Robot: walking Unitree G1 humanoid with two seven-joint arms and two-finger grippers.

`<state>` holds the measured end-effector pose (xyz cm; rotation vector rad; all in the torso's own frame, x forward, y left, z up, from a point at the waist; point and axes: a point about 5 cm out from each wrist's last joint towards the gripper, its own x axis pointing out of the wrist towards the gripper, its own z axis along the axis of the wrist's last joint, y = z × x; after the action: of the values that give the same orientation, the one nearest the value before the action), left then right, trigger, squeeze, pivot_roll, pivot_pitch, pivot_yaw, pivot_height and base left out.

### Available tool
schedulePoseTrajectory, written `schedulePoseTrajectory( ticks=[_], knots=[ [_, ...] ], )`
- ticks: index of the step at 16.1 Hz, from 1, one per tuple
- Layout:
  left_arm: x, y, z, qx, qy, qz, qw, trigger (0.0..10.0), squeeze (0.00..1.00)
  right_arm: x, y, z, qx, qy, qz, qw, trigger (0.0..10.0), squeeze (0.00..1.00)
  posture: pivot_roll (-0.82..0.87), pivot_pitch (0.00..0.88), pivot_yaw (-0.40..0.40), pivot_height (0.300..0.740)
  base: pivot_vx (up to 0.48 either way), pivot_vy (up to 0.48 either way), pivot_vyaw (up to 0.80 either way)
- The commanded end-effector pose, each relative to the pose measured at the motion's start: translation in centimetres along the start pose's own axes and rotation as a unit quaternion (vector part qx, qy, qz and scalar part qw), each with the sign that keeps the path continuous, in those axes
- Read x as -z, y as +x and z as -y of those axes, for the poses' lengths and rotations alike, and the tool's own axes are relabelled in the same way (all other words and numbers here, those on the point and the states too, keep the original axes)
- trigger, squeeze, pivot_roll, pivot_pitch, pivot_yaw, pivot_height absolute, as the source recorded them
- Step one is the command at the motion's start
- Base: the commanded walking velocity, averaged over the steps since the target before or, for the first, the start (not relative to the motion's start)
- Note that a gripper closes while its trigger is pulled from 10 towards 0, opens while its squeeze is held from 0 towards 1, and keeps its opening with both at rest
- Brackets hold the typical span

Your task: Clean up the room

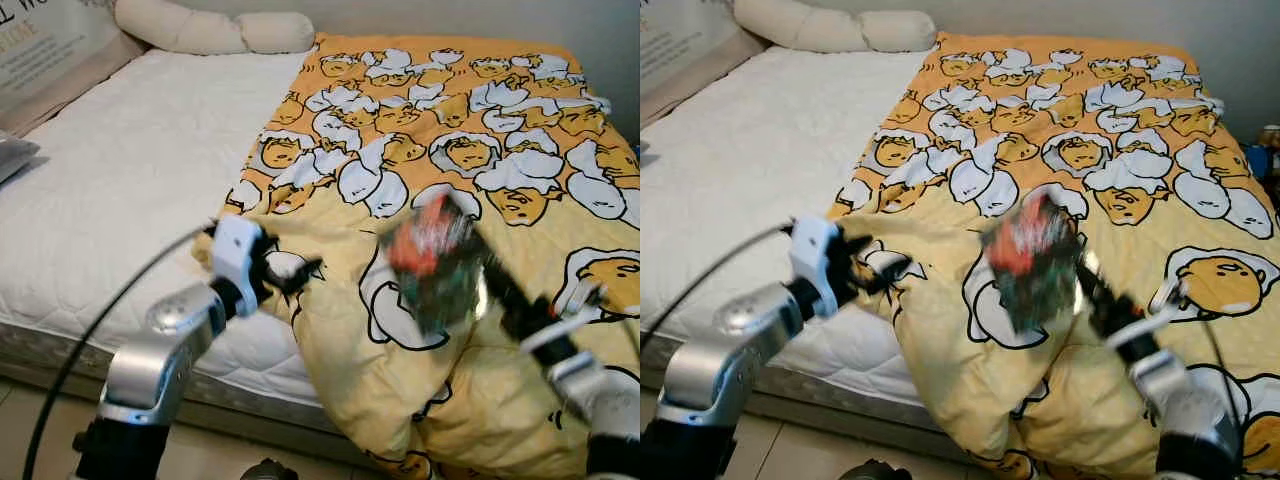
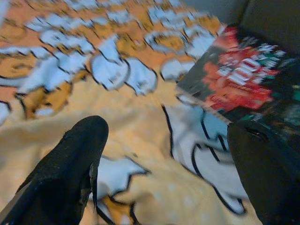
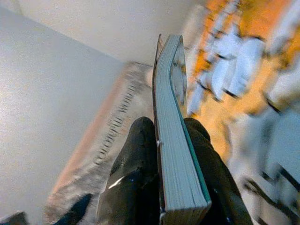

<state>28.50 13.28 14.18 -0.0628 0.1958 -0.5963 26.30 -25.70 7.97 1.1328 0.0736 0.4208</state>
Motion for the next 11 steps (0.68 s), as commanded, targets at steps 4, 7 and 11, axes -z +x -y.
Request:
schedulePoseTrajectory(
  ticks=[4, 7, 11],
  knots=[
    [-2.3, 1.6, -0.8, 0.007, -0.144, 0.091, 0.985, 10.0, 1.0, -1.2, 4.4, -5.6, -0.128, -0.003, 0.023, 0.992, 0.0, 0.0, 0.01, 0.0, 0.064, 0.74, 0.0, 0.0, 0.0],
    [-2.6, 2.3, -0.2, 0.048, -0.249, 0.124, 0.959, 10.0, 1.0, -0.4, 6.6, -8.1, -0.176, -0.002, 0.011, 0.984, 0.0, 0.0, 0.01, 0.0, 0.059, 0.74, 0.0, 0.0, 0.0],
    [-2.8, 2.8, 0.4, 0.109, -0.337, 0.171, 0.919, 10.0, 0.89, 1.5, 9.0, -11.6, -0.232, 0.015, -0.014, 0.973, 0.0, 0.0, 0.01, 0.0, 0.04, 0.74, 0.0, 0.0, 0.0]
  ],
)
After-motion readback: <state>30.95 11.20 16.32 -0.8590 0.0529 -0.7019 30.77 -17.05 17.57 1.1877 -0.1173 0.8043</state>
